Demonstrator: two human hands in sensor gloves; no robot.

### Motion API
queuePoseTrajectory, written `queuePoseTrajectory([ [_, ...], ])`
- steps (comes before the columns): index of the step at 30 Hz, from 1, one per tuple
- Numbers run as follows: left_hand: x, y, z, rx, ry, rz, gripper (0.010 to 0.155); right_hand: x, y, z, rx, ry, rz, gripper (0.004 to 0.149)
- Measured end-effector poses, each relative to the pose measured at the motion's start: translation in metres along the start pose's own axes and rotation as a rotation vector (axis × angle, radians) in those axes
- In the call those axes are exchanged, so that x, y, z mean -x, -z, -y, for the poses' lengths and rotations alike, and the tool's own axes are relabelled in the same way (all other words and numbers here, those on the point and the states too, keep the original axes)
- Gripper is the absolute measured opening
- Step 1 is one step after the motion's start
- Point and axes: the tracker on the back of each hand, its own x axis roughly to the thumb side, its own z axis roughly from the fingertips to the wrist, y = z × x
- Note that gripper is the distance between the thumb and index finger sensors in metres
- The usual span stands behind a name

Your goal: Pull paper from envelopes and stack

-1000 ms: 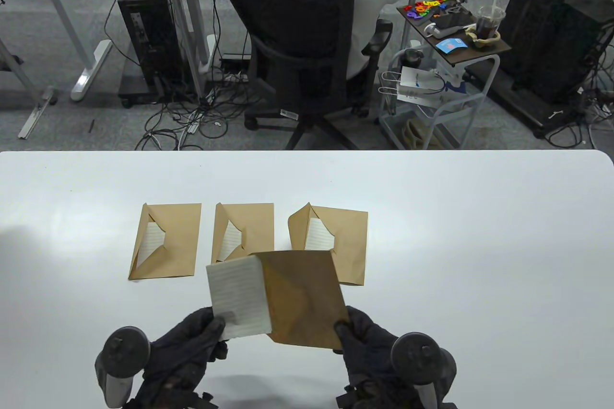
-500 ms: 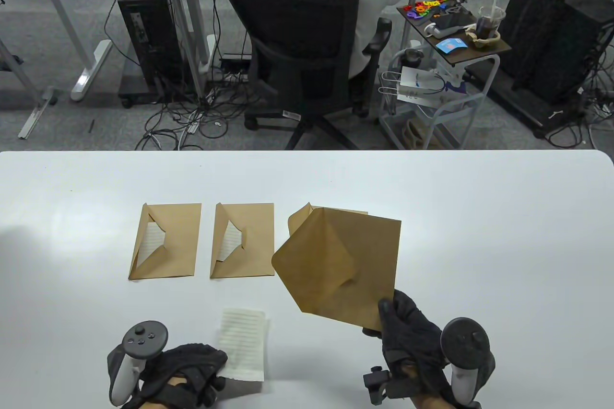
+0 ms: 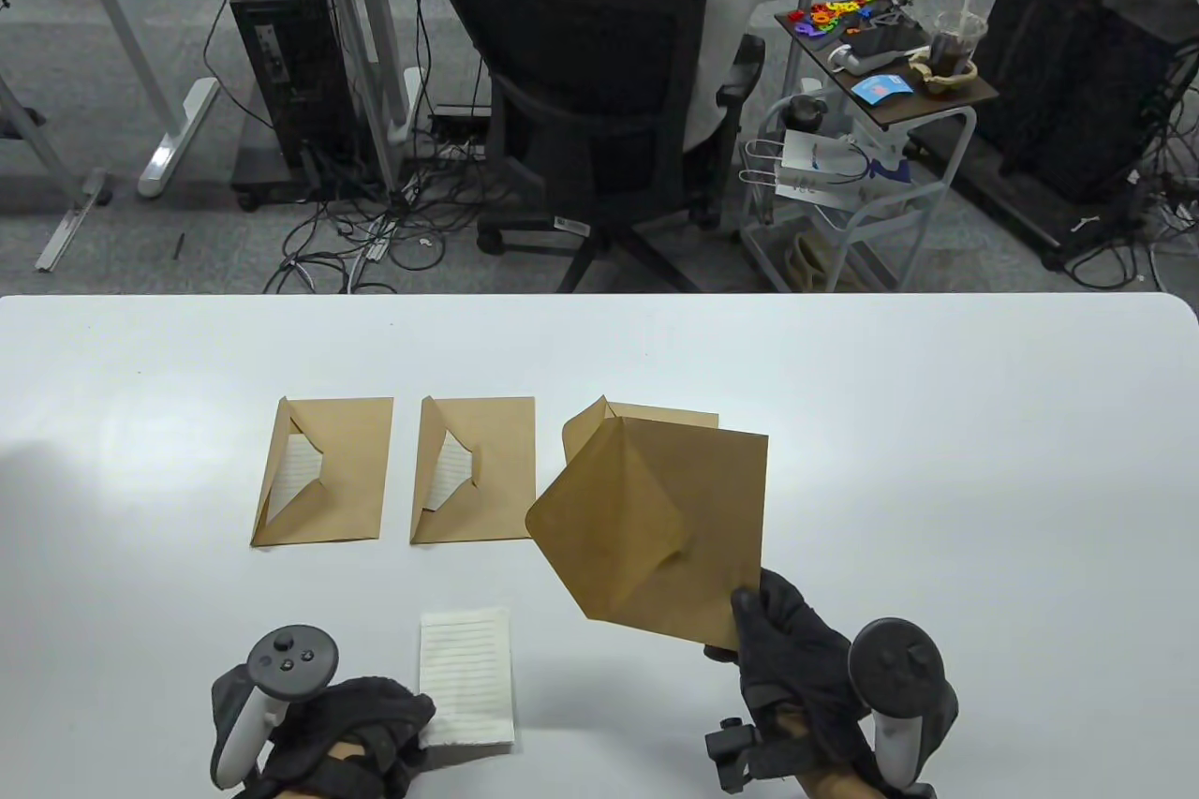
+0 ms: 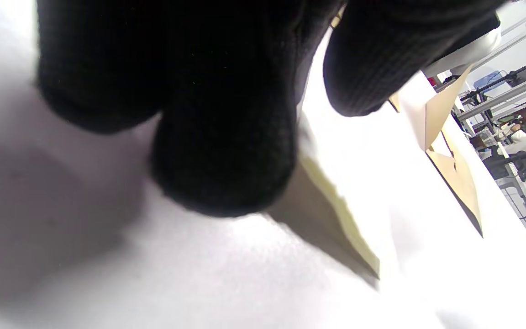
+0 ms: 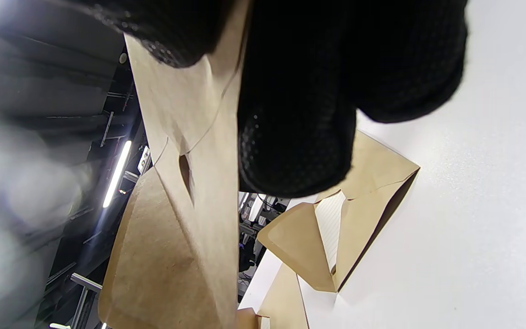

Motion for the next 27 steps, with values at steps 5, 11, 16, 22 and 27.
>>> queuePoseTrajectory([
  [5,-0.003,-0.008,-0.012,0.004,0.054,-0.001,0.069,0.000,0.000,0.000,0.001,0.000,-0.004,0.042],
  [11,-0.014,-0.028,-0.039,-0.506,0.210,0.314,0.083,0.000,0.000,0.000,-0.012,0.006,-0.006,0.042],
  [16,-0.015,-0.025,-0.044,-0.571,0.531,0.427,0.099,0.001,0.000,-0.003,-0.033,-0.007,-0.008,0.042],
  [22,-0.008,-0.010,-0.044,-0.521,0.628,0.273,0.103,0.008,0.001,-0.008,-0.085,-0.035,-0.018,0.042],
  [27,-0.006,-0.010,-0.043,-0.526,0.638,0.258,0.103,0.021,0.002,0.002,-0.137,-0.028,-0.100,0.043],
])
